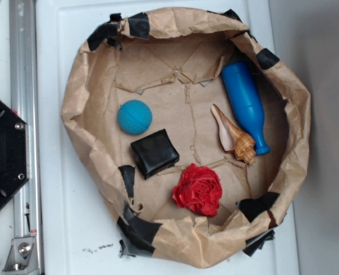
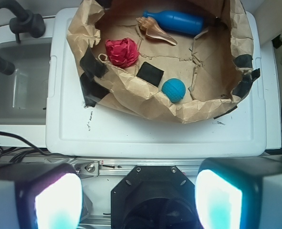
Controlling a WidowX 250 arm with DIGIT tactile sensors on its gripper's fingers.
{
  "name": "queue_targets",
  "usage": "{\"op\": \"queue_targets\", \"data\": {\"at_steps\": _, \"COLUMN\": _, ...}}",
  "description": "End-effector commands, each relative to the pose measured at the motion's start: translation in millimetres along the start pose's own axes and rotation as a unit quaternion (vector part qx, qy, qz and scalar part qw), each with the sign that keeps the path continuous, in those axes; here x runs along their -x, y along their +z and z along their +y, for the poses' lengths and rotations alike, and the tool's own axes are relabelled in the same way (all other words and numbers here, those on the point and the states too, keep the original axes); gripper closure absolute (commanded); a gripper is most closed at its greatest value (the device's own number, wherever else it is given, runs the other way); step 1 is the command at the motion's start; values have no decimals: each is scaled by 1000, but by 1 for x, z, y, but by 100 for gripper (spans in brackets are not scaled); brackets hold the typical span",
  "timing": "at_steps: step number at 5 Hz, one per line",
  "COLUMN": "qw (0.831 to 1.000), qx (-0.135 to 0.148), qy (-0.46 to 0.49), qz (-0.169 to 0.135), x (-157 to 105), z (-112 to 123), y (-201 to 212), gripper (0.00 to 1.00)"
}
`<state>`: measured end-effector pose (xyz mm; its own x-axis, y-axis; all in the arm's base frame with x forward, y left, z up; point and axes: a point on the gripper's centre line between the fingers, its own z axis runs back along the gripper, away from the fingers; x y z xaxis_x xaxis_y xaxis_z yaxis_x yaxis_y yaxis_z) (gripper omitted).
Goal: Grab the red paper.
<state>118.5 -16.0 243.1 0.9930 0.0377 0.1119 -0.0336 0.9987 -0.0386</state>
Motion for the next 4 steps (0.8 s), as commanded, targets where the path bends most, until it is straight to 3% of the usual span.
{"op": "queue_targets", "data": {"at_steps": 1, "qw": 1000, "qx": 0, "qy": 0, "qz": 0, "x": 0, "z": 0, "y": 0, "gripper": 0}}
{"op": "queue_targets", "data": {"at_steps": 2, "qw": 994, "qx": -12, "qy": 94, "qz": -56, "x": -47, "z": 16, "y": -36, "gripper": 0}}
{"op": "queue_targets", "data": {"at_steps": 3, "qw": 984, "qx": 15, "qy": 156, "qz": -81, "x": -94, "z": 27, "y": -60, "gripper": 0}}
{"op": "queue_targets", "data": {"at_steps": 4, "qw": 973, "qx": 80, "qy": 204, "qz": -77, "x": -126, "z": 32, "y": -90, "gripper": 0}}
